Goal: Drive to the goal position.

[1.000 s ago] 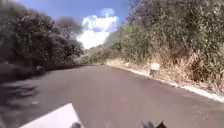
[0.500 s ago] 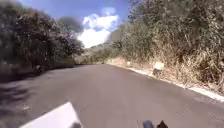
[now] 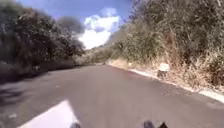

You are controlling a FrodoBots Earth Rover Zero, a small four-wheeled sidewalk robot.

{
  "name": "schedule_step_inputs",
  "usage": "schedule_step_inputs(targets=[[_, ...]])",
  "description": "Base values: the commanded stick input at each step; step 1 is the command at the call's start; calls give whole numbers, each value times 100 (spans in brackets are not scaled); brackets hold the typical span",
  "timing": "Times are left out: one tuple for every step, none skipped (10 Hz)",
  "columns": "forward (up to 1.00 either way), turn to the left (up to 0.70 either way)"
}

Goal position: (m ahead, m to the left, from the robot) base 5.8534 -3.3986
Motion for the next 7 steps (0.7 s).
schedule_step_inputs(targets=[[50, 0], [50, 0], [50, 0], [50, 0], [50, 0], [50, 0], [50, 0]])
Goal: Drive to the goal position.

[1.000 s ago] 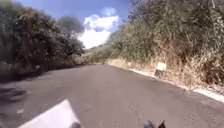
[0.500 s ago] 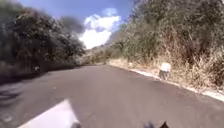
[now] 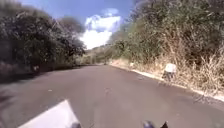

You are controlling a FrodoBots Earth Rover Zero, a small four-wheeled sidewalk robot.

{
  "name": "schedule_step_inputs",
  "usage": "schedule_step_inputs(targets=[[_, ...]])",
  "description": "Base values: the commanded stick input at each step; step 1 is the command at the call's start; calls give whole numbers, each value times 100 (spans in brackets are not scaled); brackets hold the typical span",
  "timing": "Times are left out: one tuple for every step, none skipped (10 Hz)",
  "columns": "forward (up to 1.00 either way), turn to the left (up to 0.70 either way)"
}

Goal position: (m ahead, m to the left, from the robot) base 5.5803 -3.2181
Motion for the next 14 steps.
schedule_step_inputs(targets=[[50, 0], [50, 0], [50, 0], [50, 0], [50, 0], [50, 0], [50, 0], [50, 0], [50, 0], [50, 0], [50, 0], [50, 0], [50, -13], [50, -32]])
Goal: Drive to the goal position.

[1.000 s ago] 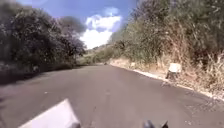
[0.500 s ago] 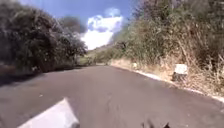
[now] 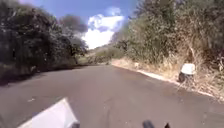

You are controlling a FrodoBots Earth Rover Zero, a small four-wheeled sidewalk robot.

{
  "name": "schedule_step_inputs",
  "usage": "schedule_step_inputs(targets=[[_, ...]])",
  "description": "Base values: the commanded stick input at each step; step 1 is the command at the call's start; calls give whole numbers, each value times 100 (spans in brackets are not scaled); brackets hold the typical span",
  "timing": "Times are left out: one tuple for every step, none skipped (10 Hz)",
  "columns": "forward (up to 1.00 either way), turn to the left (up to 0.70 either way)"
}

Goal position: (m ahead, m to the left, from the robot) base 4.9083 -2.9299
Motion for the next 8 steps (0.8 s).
schedule_step_inputs(targets=[[50, -50], [50, -36], [50, 0], [50, 0], [50, 0], [50, 0], [50, 0], [50, 0]])
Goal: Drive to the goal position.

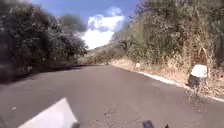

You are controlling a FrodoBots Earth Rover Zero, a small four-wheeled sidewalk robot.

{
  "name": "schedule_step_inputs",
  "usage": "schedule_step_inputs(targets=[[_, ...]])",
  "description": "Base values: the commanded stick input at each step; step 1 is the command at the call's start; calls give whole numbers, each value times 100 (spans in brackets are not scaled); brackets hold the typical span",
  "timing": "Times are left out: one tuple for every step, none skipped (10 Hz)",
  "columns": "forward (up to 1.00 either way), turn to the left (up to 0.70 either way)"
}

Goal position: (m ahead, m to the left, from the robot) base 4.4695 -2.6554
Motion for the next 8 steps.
schedule_step_inputs(targets=[[50, 0], [50, 0], [50, 0], [50, 0], [50, 0], [50, 0], [50, 0], [50, 0]])
